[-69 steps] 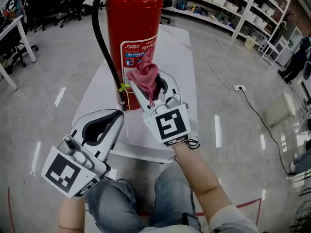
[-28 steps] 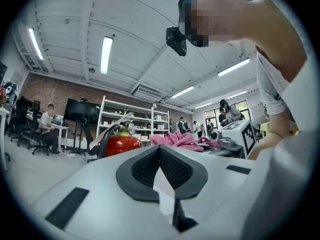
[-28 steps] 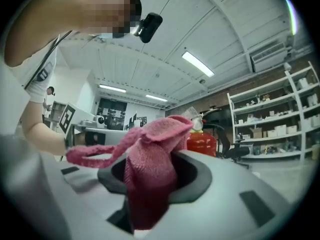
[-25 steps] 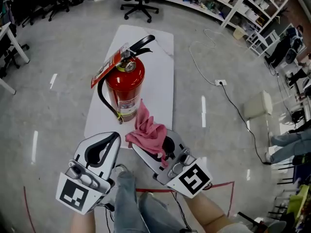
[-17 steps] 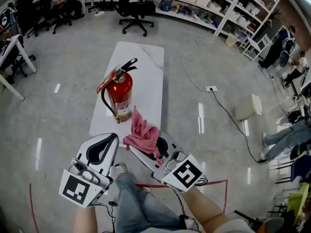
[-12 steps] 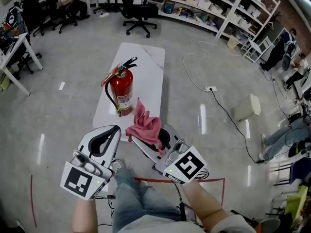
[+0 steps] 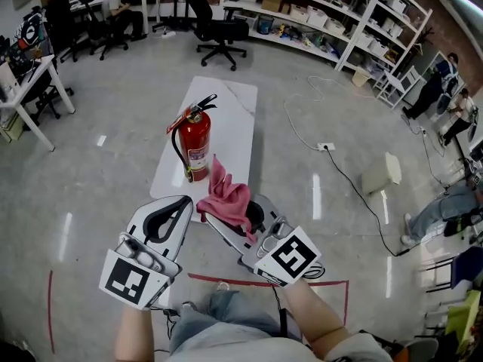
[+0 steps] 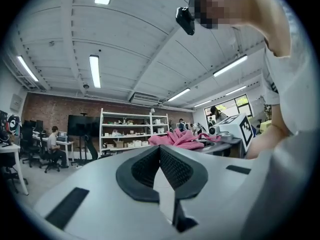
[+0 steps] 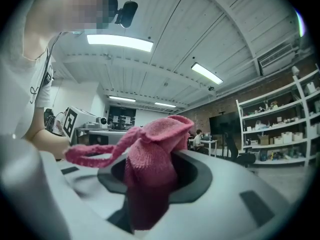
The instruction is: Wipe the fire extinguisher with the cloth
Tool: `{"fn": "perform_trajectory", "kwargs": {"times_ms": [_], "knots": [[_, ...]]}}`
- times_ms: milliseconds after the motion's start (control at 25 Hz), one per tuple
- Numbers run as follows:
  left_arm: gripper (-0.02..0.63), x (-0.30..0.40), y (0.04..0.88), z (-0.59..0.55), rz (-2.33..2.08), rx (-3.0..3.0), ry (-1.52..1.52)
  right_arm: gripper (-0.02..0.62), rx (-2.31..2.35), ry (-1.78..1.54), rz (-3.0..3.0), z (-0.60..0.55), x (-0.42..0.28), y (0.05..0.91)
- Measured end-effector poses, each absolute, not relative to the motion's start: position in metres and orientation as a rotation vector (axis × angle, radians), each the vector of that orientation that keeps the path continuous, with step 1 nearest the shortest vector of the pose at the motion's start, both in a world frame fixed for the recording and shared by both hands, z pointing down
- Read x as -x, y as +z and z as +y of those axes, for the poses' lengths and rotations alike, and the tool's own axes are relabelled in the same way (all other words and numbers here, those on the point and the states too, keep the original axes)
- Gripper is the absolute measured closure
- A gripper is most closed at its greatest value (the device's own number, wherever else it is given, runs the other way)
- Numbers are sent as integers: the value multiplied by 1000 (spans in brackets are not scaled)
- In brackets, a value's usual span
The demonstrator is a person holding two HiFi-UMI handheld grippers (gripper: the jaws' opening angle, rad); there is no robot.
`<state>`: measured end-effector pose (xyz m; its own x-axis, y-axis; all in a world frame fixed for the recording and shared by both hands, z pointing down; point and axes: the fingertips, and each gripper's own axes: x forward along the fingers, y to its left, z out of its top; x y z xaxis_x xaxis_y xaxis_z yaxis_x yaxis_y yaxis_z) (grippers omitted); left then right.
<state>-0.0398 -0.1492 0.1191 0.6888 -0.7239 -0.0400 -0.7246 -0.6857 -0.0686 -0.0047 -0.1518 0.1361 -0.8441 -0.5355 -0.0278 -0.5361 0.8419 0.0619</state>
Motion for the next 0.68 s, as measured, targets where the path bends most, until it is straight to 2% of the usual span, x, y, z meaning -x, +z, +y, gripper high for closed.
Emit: {"fn": "perform_trajectory", "kwargs": {"times_ms": [680], "knots": [[597,71,93,-105,1169,2849,20,431,915,95,2947,-106,42,111]]}}
